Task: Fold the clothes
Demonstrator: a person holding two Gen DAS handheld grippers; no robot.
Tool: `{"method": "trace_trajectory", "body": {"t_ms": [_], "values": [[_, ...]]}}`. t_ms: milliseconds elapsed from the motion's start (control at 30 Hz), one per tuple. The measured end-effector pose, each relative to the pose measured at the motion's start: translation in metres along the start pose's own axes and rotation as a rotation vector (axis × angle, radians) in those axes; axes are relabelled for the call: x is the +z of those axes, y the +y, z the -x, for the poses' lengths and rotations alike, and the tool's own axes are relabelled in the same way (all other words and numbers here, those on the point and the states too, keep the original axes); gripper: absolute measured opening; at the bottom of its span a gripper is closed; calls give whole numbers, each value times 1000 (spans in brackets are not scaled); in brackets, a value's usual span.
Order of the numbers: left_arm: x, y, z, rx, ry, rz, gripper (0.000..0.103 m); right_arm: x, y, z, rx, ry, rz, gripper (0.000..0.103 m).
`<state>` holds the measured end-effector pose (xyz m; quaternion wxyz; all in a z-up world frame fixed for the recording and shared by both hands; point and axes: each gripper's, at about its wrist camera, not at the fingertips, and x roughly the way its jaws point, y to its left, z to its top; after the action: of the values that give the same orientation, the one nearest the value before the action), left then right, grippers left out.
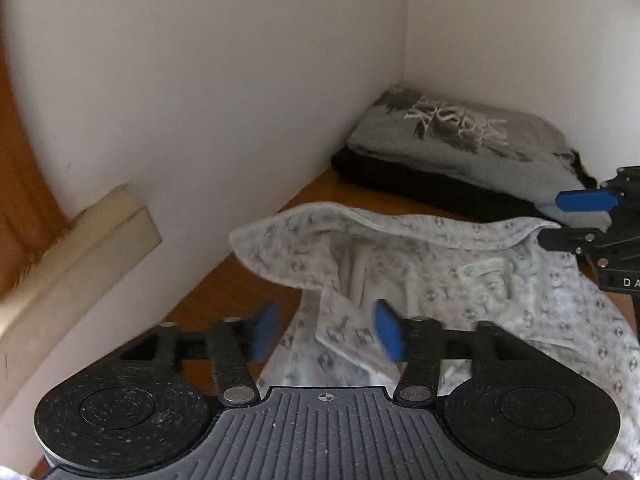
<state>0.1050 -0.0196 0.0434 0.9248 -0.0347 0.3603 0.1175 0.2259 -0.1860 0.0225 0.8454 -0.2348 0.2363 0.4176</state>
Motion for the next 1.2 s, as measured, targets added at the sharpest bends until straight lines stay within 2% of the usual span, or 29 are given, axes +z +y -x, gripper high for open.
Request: {"method": "trace_trajectory", "body": {"t_ms": [33,200,367,467,600,833,867,900,967,1100,1200], "values": [[0,1,1,-5,-14,6,71,-3,0,4,13,-13,-8,48],[-14,5,26,-14,-40,33,74,-23,-4,14,91,-36,-41,50],[-35,17,49,23,-50,52,77,-58,-8,29,109,2,-46,50],[-44,25,78,56,-69,66,78,-70,-9,45,140,-25,-86,50],[-45,41,126,112,-114,79,78,-72,0,54,211,-67,-122,52],[-45,71,216,228,-171,53,84,-50,53,49,274,-141,-64,51],[-49,76,225,242,-167,53,86,-46,61,46,287,-146,-56,48],[-54,82,233,257,-163,52,88,-42,69,43,299,-144,-45,37],[-64,93,248,285,-154,52,92,-37,84,36,315,-130,-18,33],[-104,121,257,309,-99,93,92,-38,103,18,302,-86,29,33],[-142,140,255,298,-36,127,88,-41,102,13,304,-91,22,35]]}}
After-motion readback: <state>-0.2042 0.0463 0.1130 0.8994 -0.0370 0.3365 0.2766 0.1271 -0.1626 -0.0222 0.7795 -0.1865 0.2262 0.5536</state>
